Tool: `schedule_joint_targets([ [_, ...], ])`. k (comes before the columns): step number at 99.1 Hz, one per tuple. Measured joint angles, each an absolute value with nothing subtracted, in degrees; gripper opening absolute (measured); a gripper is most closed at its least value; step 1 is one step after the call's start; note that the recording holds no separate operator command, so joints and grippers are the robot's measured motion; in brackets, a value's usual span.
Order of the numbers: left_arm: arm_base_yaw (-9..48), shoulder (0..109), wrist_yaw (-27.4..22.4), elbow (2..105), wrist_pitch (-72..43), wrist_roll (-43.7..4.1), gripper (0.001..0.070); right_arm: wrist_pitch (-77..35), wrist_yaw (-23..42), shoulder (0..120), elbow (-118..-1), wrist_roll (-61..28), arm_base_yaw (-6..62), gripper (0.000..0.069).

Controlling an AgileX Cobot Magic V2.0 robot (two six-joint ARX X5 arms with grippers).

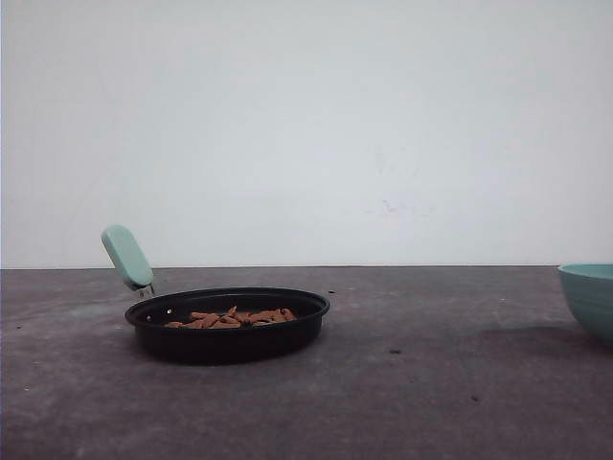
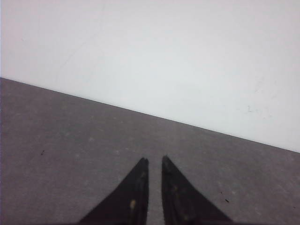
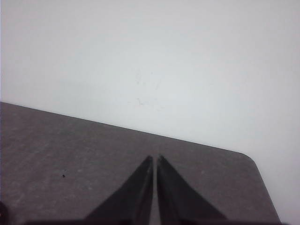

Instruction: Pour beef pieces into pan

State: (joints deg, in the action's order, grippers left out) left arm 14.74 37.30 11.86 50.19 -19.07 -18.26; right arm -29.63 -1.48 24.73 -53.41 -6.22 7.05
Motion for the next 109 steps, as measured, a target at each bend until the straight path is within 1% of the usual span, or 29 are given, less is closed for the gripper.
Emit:
schedule_joint_targets([
  [27, 14.74, 37.19, 11.86, 50.19, -19.07, -18.26, 0.0024, -29.58, -1.37, 24.69, -53.41, -6.22, 7.05, 0.0011],
  [31, 14.74, 37.17, 11.86, 50.19, -19.07, -18.26, 0.0024, -29.74, 0.10, 24.56, -53.41, -6.22, 7.05, 0.0011],
  [42, 14.74, 37.17, 11.86, 50.19, -19.07, -18.26, 0.0024, -33.19, 7.35, 23.99, -53.41, -6.22, 7.05, 0.0011],
  [55, 14.74, 37.17, 11.86, 50.19, -19.09, -18.26, 0.0024, -42.11, 7.88, 23.66, -53.01, -6.22, 7.03, 0.0011],
  [60, 14.74, 37.17, 11.86, 50.19, -19.09, -18.26, 0.0024, -42.94, 8.01, 23.07, -51.46, -6.24, 7.01, 0.0011],
  [67, 14.74, 37.17, 11.86, 50.19, -19.07, -18.26, 0.0024, -38.54, 9.82, 21.82, -47.77, -6.42, 6.96, 0.0011],
  [76, 14.74, 37.17, 11.86, 50.19, -19.07, -18.26, 0.0024, -26.55, 12.67, 18.79, -39.92, -6.46, 6.39, 0.0011],
  [87, 14.74, 37.17, 11.86, 50.19, -19.07, -18.26, 0.0024, -9.30, 12.53, 12.88, -26.68, -5.43, 5.82, 0.0011],
  [90, 14.74, 37.17, 11.86, 50.19, -19.07, -18.26, 0.0024, -6.44, 11.84, 11.33, -23.55, -4.43, 5.67, 0.0011],
  [96, 14.74, 37.17, 11.86, 50.19, -19.07, -18.26, 0.0024, -5.87, 9.67, 8.08, -18.11, -1.56, 5.61, 0.0011],
  [104, 14.74, 37.17, 11.86, 50.19, -19.07, -18.26, 0.0024, -9.54, 6.15, 3.79, -11.57, 2.52, 5.15, 0.0011],
  [109, 14.74, 37.17, 11.86, 50.19, -19.07, -18.26, 0.0024, -11.07, 5.21, 1.67, -8.62, 4.97, 4.93, 0.0011],
])
